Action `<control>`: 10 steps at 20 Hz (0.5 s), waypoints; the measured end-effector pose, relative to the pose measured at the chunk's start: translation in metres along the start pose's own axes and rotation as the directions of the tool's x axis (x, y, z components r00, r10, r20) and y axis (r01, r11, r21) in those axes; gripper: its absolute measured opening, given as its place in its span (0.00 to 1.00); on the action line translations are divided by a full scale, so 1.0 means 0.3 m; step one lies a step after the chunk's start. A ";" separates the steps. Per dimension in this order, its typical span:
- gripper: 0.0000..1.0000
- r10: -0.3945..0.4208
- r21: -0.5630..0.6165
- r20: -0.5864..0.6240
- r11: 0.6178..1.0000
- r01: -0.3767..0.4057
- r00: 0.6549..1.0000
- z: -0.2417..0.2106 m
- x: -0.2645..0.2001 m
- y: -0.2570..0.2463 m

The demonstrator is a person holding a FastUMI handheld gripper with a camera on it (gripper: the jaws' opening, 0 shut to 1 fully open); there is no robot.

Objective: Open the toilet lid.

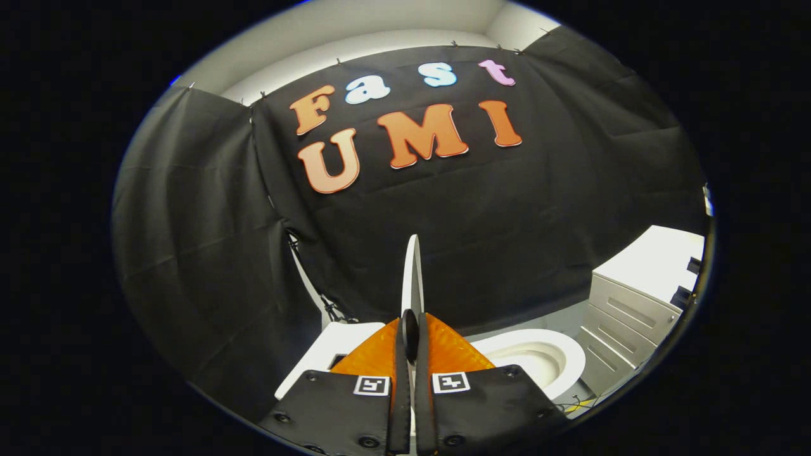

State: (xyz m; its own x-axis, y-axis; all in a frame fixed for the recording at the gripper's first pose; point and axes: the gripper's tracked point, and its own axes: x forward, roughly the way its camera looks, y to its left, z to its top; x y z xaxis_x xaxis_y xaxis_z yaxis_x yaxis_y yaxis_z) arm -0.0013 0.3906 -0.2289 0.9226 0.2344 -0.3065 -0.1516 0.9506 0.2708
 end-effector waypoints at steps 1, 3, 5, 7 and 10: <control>0.11 0.007 -0.015 -0.001 1.000 -0.007 1.000 -0.002 0.003 0.022; 0.11 0.022 -0.034 -0.001 0.999 -0.022 1.000 -0.009 0.007 0.068; 0.11 0.033 -0.038 -0.006 0.999 -0.033 0.999 -0.009 0.012 0.113; 0.11 0.052 -0.044 -0.010 0.998 -0.053 0.999 -0.010 0.016 0.157; 0.11 0.084 -0.053 -0.019 0.995 -0.085 0.996 -0.024 0.020 0.221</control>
State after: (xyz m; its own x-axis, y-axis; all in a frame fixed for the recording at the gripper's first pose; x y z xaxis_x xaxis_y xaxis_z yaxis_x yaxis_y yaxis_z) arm -0.0085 0.4566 -0.2193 0.8996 0.3174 -0.3001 -0.2479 0.9367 0.2473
